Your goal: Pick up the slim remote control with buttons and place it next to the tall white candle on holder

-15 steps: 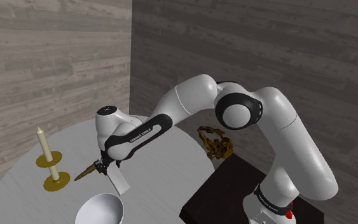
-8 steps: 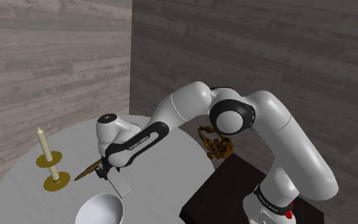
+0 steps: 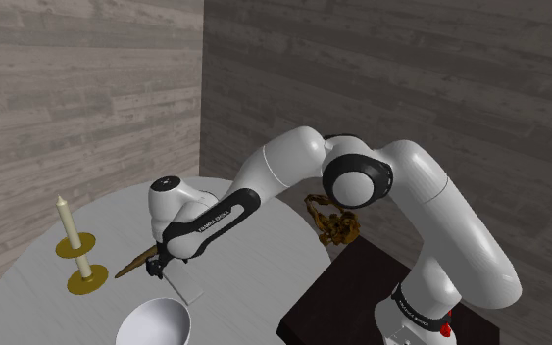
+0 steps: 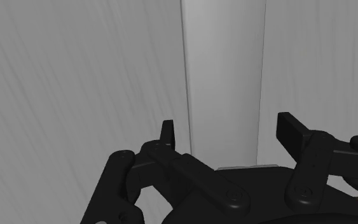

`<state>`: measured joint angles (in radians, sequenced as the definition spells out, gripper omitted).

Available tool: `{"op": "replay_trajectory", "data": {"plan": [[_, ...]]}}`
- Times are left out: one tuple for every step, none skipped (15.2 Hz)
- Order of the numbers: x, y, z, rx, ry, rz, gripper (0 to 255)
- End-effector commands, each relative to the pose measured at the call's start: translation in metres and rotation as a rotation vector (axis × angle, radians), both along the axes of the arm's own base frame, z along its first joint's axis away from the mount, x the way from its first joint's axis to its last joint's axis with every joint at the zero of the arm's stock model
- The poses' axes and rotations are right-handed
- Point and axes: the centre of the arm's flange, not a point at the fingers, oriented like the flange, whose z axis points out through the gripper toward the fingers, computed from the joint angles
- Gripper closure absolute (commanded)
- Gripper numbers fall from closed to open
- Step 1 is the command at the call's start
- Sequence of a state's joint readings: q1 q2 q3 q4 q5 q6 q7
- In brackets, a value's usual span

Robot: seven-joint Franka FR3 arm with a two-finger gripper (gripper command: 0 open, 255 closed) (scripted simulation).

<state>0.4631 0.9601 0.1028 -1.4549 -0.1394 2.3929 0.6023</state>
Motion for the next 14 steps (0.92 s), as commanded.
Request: {"op": "replay_trajectory", "data": {"plan": [[0.000,0.000,0.000,0.000,0.000,0.000,0],[0.000,0.000,0.000,0.000,0.000,0.000,0],[0.000,0.000,0.000,0.000,0.000,0.000,0],[0.000,0.000,0.000,0.000,0.000,0.000,0],[0.000,0.000,0.013,0.000,0.000,0.000,0],[0.000,0.001,0.026,0.000,0.000,0.000,0],[0.000,0.001,0.040,0.000,0.000,0.000,0],[0.000,0.001,0.050,0.000,0.000,0.000,0],[0.000,0.001,0.050,0.000,0.000,0.000,0],[0.000,0.001,0.050,0.000,0.000,0.000,0],[0.000,0.001,0.050,0.000,0.000,0.000,0],[0.000,0.001,0.050,0.000,0.000,0.000,0],[0.000,0.001,0.050,0.000,0.000,0.000,0],[0.000,0.001,0.050,0.000,0.000,0.000,0]]}}
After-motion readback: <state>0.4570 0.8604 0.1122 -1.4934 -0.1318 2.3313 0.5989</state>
